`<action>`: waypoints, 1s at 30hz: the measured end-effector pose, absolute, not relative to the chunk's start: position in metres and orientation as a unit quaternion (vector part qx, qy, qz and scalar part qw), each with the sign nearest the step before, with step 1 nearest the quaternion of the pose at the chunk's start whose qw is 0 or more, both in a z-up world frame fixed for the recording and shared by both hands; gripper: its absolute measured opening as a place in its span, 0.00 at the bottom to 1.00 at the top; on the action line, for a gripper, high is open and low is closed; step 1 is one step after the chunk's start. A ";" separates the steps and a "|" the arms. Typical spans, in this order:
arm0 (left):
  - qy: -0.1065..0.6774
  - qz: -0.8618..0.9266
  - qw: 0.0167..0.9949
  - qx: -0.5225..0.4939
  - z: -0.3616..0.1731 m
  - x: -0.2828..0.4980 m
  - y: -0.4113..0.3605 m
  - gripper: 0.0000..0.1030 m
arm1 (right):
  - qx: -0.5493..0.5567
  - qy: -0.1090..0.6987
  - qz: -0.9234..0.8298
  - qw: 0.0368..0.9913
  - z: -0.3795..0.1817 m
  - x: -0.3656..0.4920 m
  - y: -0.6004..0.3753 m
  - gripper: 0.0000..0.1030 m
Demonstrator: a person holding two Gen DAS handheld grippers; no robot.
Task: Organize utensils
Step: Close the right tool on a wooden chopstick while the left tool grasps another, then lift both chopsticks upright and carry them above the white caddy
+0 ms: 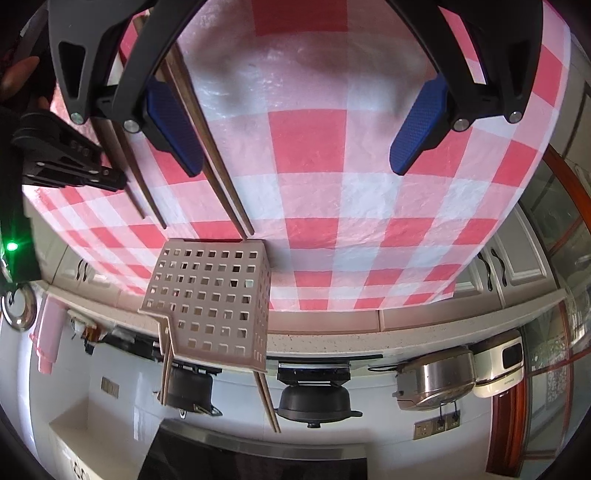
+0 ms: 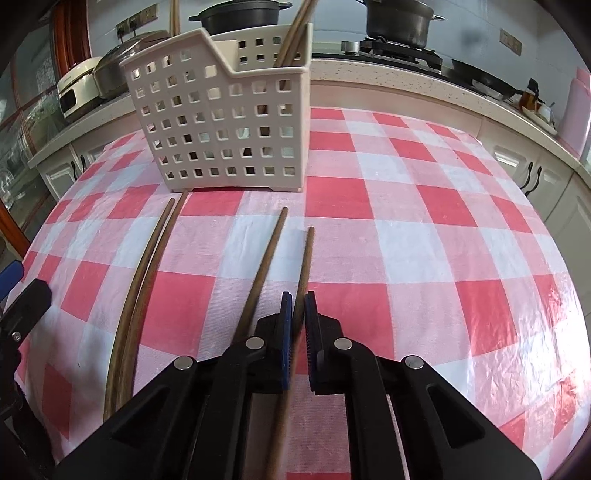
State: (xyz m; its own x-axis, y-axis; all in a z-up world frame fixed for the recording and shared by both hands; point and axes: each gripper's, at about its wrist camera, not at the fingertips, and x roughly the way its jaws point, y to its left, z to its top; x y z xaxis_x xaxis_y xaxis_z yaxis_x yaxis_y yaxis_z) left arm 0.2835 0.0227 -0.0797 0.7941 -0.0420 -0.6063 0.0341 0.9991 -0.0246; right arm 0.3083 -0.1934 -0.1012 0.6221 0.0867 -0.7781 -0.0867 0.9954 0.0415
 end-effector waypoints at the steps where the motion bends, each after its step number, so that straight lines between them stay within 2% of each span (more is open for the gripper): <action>1: 0.328 -0.021 0.945 -0.001 -0.080 0.288 0.020 0.94 | 0.007 0.432 0.050 0.901 -0.101 0.308 -0.197 0.07; 4: 0.354 -0.021 0.935 -0.001 -0.085 0.304 0.013 0.90 | 0.018 0.430 0.055 0.901 -0.100 0.305 -0.205 0.07; 6: 0.375 -0.028 0.927 -0.005 -0.090 0.316 0.009 0.73 | 0.028 0.430 0.059 0.900 -0.099 0.304 -0.211 0.07; 12: 0.408 -0.037 0.912 -0.011 -0.100 0.341 -0.007 0.58 | 0.047 0.427 0.074 0.900 -0.099 0.301 -0.220 0.07; 18: 0.431 -0.025 0.902 -0.014 -0.108 0.358 -0.020 0.46 | 0.058 0.424 0.089 0.900 -0.099 0.300 -0.222 0.07; 23: 0.433 -0.013 0.901 -0.003 -0.112 0.368 -0.025 0.43 | 0.067 0.423 0.095 0.898 -0.100 0.300 -0.225 0.07; 25: 0.431 -0.009 0.902 0.007 -0.113 0.373 -0.028 0.38 | 0.068 0.423 0.097 0.898 -0.101 0.301 -0.225 0.07; 30: 0.432 -0.024 0.901 0.022 -0.111 0.372 -0.035 0.12 | 0.072 0.429 0.094 0.896 -0.103 0.303 -0.226 0.07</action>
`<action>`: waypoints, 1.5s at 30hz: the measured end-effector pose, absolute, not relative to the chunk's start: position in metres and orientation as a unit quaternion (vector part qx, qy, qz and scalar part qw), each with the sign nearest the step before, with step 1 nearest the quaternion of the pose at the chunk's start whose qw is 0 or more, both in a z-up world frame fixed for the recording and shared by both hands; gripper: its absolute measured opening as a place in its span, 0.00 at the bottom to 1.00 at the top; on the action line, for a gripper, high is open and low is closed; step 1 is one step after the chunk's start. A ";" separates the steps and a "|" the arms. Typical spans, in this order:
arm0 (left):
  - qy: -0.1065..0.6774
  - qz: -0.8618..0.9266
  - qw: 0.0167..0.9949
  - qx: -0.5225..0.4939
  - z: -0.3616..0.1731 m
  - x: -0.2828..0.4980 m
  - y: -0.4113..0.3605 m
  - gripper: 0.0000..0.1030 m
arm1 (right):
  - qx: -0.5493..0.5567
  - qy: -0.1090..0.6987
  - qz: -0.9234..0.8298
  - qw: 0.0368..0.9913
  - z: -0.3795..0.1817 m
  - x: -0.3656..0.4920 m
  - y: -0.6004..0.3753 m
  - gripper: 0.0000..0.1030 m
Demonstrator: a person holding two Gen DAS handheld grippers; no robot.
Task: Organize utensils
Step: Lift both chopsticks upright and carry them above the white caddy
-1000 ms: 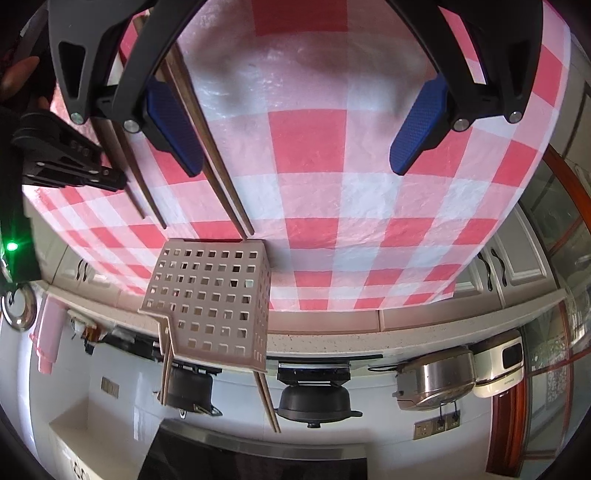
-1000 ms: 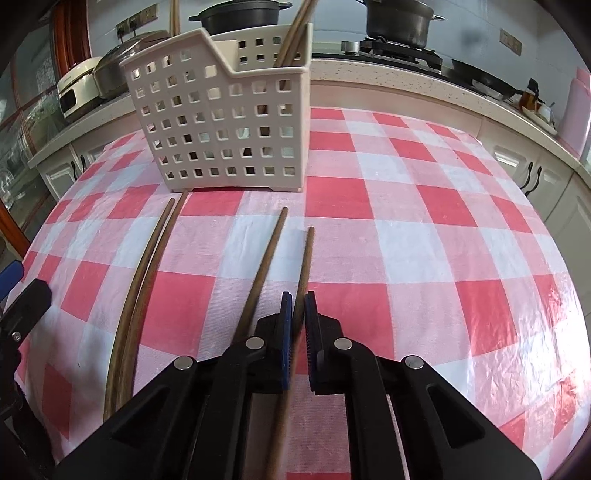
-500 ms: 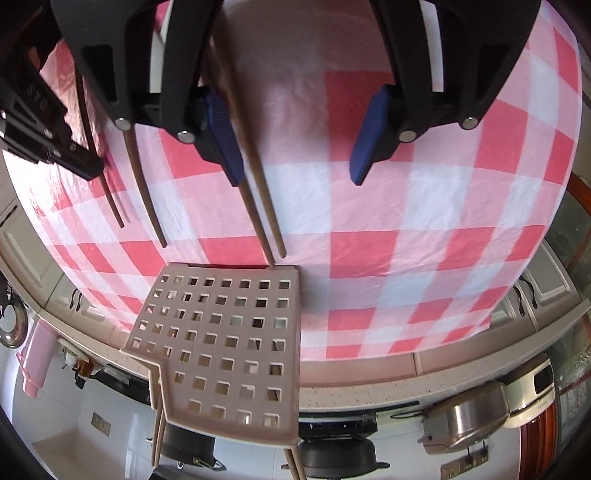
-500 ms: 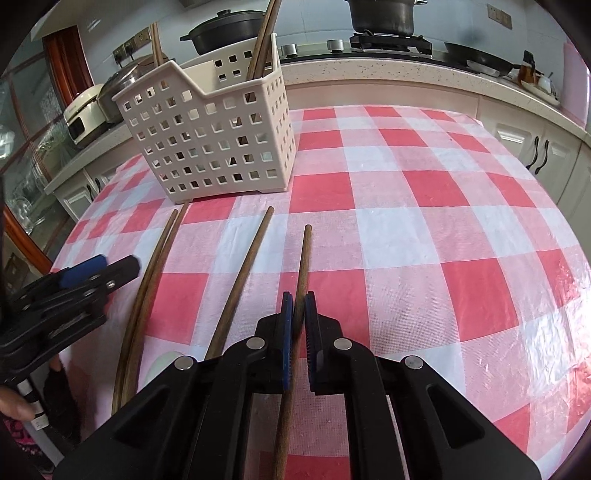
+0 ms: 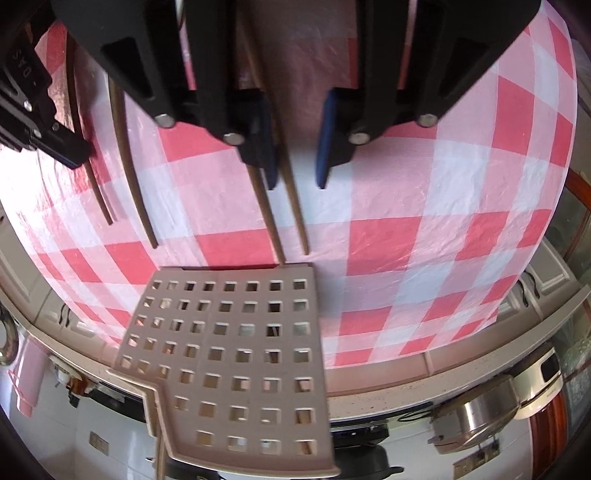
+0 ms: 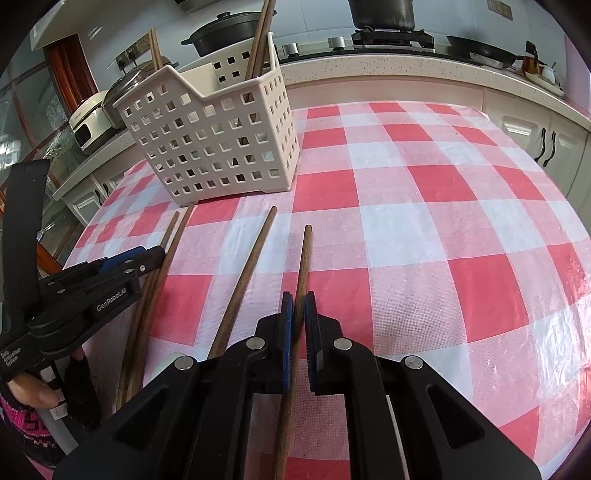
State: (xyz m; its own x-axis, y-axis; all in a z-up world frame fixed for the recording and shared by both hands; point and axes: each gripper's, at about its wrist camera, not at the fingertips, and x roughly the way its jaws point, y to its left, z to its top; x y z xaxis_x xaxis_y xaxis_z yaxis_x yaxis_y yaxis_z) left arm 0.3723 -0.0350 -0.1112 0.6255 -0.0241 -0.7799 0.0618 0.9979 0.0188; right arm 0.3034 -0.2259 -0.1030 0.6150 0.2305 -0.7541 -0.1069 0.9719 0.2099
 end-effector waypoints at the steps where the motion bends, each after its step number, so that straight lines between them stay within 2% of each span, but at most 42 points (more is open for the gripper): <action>1: 0.431 -0.026 0.901 0.025 -0.111 0.371 -0.036 0.08 | 0.072 0.429 0.094 0.896 -0.103 0.303 -0.226 0.07; 8: 0.428 -0.038 0.903 0.004 -0.110 0.365 -0.024 0.06 | 0.068 0.428 0.088 0.897 -0.103 0.303 -0.225 0.07; 16: 0.383 -0.048 0.922 -0.016 -0.081 0.334 -0.008 0.06 | 0.068 0.409 0.085 0.906 -0.091 0.295 -0.225 0.07; 34: 0.277 -0.063 0.958 -0.031 -0.010 0.248 0.010 0.06 | 0.050 0.314 0.112 0.942 -0.012 0.237 -0.203 0.07; 45: 0.222 -0.075 0.972 -0.022 0.011 0.199 0.002 0.06 | 0.026 0.266 0.124 0.956 0.015 0.202 -0.189 0.07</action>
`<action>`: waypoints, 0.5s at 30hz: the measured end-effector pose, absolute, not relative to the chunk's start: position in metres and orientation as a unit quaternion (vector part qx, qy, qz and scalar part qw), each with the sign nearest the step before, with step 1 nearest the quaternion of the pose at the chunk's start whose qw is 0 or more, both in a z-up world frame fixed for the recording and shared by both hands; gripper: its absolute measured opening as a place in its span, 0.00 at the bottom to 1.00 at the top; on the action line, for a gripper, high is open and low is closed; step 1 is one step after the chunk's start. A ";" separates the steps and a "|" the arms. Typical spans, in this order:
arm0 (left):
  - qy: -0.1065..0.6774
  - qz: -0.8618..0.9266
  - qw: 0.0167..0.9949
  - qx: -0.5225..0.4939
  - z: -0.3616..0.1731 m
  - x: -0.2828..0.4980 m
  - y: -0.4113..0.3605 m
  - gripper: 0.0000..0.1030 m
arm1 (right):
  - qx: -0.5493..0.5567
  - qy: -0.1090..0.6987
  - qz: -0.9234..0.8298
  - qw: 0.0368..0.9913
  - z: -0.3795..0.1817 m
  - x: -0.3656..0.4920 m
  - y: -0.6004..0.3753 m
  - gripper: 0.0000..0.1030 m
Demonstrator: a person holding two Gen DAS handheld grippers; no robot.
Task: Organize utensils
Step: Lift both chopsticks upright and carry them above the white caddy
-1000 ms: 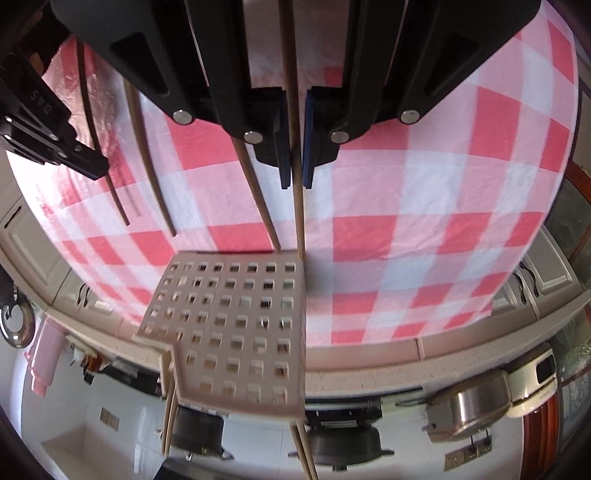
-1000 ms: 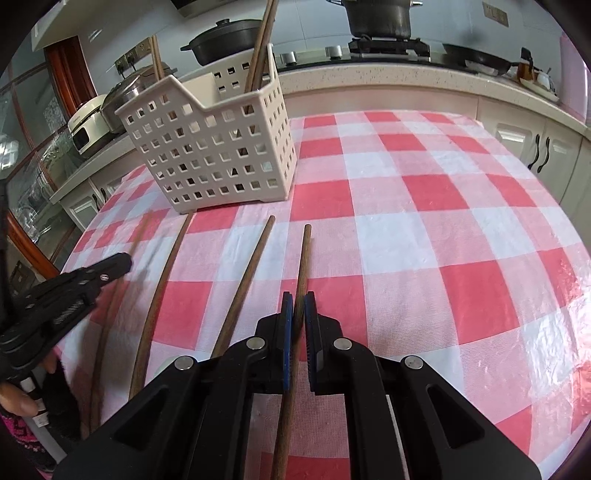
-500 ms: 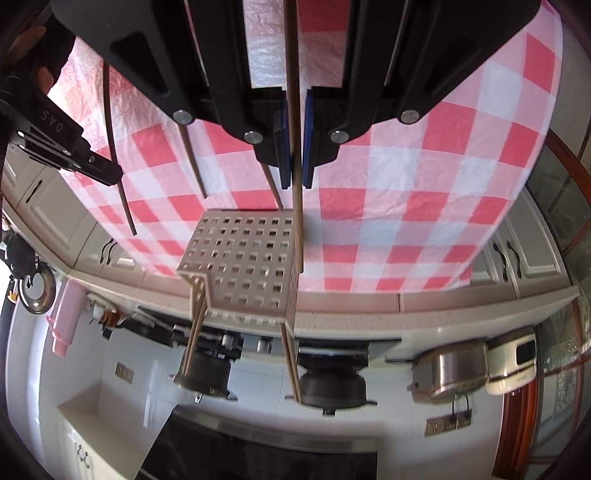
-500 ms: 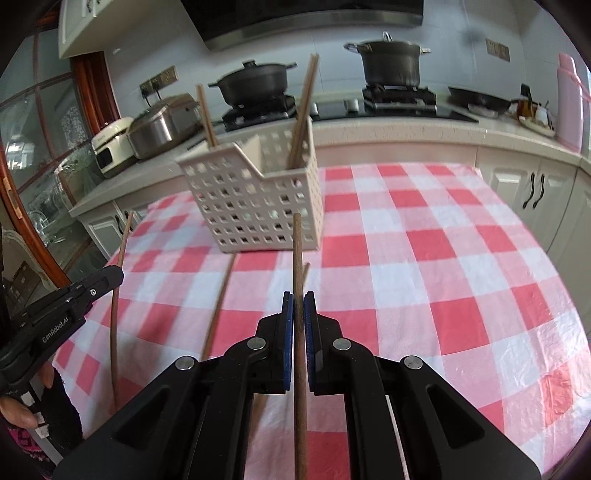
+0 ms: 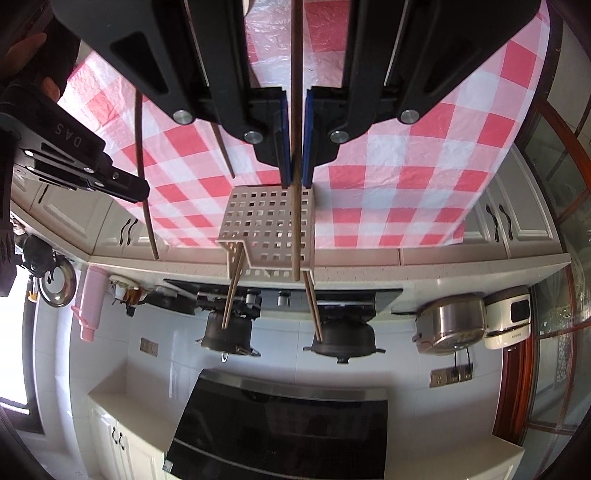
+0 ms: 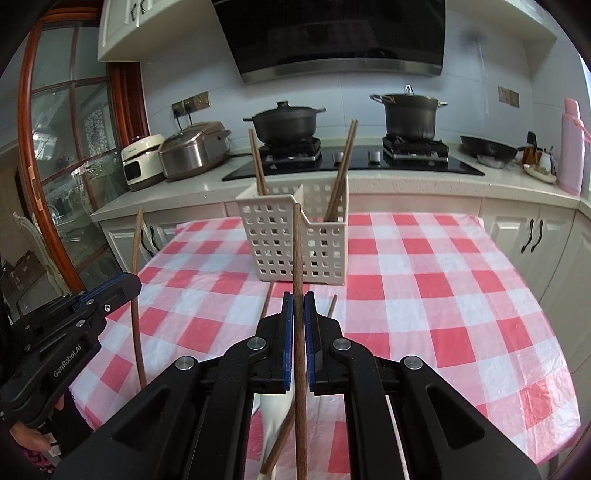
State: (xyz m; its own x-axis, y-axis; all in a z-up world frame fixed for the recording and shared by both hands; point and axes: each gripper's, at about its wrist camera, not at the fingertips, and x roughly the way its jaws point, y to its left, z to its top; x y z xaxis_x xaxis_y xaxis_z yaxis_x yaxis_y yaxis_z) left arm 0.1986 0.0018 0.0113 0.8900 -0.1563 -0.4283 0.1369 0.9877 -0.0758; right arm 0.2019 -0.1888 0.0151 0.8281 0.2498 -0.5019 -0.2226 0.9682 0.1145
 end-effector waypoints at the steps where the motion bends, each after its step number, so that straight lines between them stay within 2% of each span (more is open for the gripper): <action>1: 0.219 -0.076 0.972 -0.023 0.013 0.196 0.003 0.06 | 0.024 0.262 0.124 0.957 0.017 0.200 -0.188 0.07; 15: 0.182 -0.079 0.980 -0.025 0.033 0.169 0.005 0.06 | 0.015 0.229 0.135 0.964 0.037 0.177 -0.181 0.07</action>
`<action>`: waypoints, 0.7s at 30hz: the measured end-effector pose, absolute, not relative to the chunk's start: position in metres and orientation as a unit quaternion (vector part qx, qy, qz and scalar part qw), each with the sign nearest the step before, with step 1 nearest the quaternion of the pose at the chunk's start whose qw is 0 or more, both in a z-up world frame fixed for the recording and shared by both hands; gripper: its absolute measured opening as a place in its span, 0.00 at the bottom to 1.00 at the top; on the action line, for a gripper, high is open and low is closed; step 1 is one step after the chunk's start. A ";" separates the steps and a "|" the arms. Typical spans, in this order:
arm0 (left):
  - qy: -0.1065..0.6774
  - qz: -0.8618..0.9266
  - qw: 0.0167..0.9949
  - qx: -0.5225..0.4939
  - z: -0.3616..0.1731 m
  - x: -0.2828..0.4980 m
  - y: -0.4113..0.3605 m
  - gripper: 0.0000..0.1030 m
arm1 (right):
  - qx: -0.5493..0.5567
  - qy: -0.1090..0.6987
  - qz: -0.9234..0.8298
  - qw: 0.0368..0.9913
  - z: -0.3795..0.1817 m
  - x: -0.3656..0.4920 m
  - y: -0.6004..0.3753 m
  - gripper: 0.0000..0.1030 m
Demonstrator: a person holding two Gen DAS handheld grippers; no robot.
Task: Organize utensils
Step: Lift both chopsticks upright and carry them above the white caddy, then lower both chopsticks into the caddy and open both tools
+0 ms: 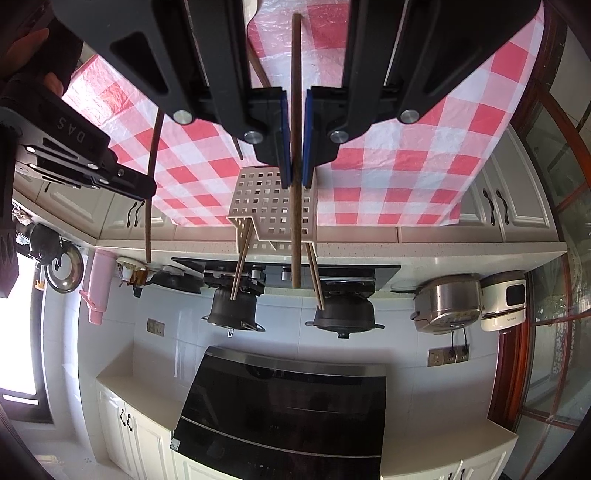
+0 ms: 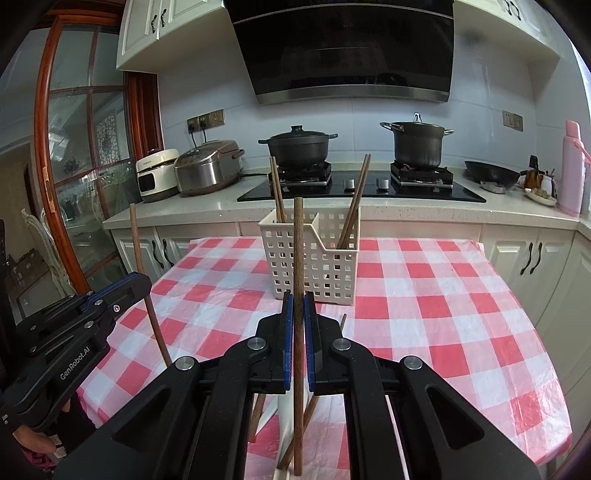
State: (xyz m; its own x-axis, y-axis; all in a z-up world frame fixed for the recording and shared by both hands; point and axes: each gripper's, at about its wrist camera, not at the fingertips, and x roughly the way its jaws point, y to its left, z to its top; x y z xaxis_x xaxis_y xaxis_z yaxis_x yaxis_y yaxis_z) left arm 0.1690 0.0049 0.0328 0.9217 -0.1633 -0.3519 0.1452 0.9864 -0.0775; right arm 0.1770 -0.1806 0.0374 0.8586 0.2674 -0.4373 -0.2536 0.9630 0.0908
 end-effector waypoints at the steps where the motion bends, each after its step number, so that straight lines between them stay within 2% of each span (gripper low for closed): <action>1: 0.180 -0.079 0.980 -0.025 0.034 0.168 0.005 0.06 | 0.016 0.227 0.136 0.964 0.039 0.176 -0.181 0.07; 21: 0.166 -0.086 0.982 -0.013 0.044 0.175 0.000 0.06 | 0.017 0.200 0.140 0.970 0.049 0.178 -0.179 0.07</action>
